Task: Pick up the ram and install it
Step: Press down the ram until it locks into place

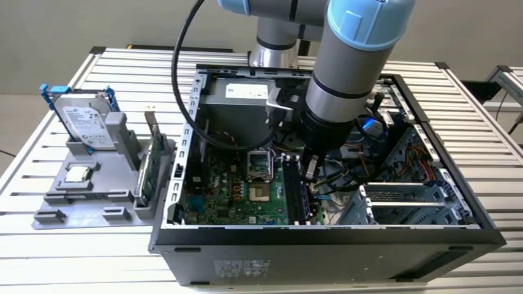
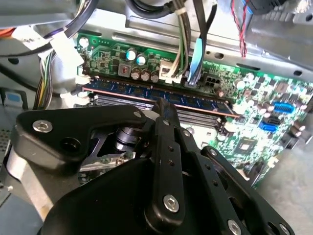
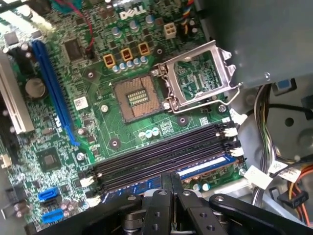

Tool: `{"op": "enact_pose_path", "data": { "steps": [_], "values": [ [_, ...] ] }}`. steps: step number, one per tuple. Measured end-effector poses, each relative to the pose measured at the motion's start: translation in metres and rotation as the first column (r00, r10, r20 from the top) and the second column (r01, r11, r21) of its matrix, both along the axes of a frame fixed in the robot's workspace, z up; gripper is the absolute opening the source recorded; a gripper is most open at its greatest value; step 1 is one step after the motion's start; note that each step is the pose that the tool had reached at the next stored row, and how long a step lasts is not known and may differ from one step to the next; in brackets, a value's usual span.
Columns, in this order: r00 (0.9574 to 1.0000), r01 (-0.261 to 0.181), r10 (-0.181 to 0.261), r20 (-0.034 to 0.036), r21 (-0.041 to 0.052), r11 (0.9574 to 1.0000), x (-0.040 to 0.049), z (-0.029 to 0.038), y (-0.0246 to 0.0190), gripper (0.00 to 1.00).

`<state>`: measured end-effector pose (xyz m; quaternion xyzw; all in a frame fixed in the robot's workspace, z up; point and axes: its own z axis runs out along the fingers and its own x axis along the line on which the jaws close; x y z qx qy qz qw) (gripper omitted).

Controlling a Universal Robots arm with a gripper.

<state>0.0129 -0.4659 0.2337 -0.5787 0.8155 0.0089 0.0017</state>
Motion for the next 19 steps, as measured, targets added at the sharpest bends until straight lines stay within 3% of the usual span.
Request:
{"op": "enact_pose_path", "data": {
  "steps": [5,9,14,19],
  "values": [
    [0.9973,-0.073,0.073,0.0,0.0001,0.9973,0.0006,0.0,0.0,0.0],
    [0.9907,-0.136,0.136,0.0,0.0,0.9907,0.0007,0.0,0.0,0.0],
    [0.9751,-0.222,0.222,0.0,0.0001,0.9751,0.0007,0.0,0.0,0.0],
    [0.9529,-0.303,0.303,0.0,0.0001,0.9529,0.0008,0.0,0.0,0.0]
  ]
}}
